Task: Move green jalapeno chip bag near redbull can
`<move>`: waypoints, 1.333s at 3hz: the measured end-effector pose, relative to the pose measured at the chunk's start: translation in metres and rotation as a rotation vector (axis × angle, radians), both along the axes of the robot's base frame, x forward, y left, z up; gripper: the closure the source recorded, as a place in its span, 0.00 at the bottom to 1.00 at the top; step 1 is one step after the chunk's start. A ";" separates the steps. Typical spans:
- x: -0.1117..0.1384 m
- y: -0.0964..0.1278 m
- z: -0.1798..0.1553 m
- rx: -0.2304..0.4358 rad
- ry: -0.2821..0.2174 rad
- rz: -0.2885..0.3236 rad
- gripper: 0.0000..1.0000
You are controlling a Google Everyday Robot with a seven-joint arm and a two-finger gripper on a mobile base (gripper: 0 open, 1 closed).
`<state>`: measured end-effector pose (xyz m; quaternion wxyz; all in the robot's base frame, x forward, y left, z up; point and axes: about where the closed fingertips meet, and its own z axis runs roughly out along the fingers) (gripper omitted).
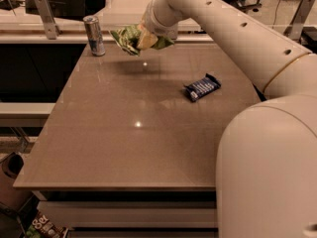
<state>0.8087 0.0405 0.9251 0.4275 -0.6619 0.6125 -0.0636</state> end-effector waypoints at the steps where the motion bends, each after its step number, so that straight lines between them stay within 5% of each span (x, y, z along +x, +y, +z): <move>1: 0.000 0.002 -0.003 -0.001 0.004 0.002 0.58; 3: 0.000 0.006 -0.008 -0.003 0.011 0.007 0.13; 4: 0.001 0.007 -0.011 -0.004 0.014 0.010 0.00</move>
Offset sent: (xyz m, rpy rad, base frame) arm 0.0001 0.0012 -0.0022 -0.0007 0.0030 0.0016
